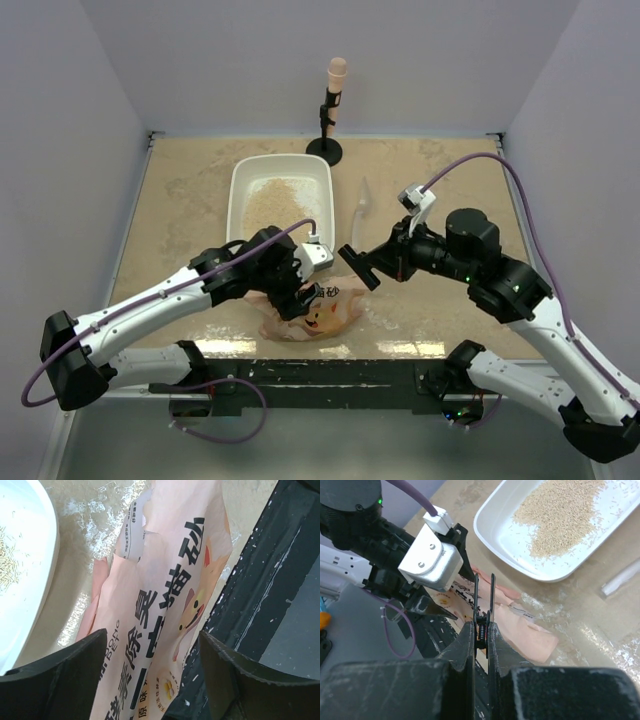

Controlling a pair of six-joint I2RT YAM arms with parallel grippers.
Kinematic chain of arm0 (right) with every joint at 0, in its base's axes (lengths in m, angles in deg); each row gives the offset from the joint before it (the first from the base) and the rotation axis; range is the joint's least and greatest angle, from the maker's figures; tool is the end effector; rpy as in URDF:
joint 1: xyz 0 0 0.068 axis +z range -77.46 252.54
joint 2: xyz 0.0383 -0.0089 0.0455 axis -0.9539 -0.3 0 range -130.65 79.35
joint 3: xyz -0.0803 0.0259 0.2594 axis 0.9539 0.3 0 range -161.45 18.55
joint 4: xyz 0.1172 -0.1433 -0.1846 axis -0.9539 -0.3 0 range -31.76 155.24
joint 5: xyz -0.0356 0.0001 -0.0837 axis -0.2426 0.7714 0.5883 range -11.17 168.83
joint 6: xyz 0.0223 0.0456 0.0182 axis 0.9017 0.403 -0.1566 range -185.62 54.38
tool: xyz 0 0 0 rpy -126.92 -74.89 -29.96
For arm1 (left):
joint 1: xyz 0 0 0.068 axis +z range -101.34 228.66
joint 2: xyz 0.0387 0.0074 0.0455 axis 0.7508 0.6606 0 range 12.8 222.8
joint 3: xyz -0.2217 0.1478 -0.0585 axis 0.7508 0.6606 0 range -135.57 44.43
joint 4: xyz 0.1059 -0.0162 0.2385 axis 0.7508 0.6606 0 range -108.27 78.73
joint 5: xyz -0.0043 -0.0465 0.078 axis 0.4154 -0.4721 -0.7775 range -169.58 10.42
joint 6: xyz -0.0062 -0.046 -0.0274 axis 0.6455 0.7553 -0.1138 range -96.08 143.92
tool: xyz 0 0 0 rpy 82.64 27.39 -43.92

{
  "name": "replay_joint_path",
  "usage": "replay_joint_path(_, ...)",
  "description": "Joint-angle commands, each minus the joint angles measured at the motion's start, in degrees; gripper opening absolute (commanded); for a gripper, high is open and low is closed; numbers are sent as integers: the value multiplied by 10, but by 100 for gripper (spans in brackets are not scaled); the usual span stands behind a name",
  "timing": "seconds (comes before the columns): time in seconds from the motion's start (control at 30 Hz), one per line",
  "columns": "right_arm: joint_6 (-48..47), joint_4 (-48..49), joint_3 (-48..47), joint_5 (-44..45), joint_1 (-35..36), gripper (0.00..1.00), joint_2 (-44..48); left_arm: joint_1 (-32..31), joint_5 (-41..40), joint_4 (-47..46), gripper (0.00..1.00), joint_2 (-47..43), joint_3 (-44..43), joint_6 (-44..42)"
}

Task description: Fill the litter box with clean litter

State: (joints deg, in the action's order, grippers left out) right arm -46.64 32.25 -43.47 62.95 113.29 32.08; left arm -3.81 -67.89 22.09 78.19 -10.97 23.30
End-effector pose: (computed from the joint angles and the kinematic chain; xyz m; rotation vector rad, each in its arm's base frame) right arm 0.1190 0.1153 0.3939 -0.5718 1.9127 0.9558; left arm 0.1352 -0.1878 0.2863 1.2154 2.2241 -0.6325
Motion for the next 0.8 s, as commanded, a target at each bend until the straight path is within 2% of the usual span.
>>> replay_joint_path(0.0, -20, -17, -26, 24, -1, 0, -9, 9, -7, 5, 74, -8, -4, -30)
replay_joint_path(0.03, -21, -27, -30, 25, -1, 0, -11, 13, -8, 8, 70, -5, -6, -33)
replay_joint_path(0.07, -25, -30, -31, 26, -1, 0, -12, 15, -7, 7, 60, -3, -6, -37)
replay_joint_path(0.13, -29, -41, -35, 25, -1, 0, -17, 18, -9, 4, 48, 2, -4, -44)
replay_joint_path(0.17, -35, -44, -35, 25, -1, 0, -19, 18, -5, 4, 34, 4, -3, -46)
replay_joint_path(0.27, -46, -51, -37, 20, -1, 0, -23, 18, -3, 4, 8, 17, -4, -49)
replay_joint_path(0.33, -47, -38, -30, 8, -1, 0, -27, 18, -5, 5, 6, 25, -3, -58)
replay_joint_path(0.37, -47, -32, -28, 0, -1, 0, -28, 18, -3, 6, 0, 26, -4, -61)
replay_joint_path(0.6, -37, 38, 12, -31, -5, 0, -23, 18, 34, 5, 0, 2, -33, -136)
replay_joint_path(0.77, -33, 78, 43, -37, -19, 0, 6, 16, 73, 7, 0, 4, -93, -197)
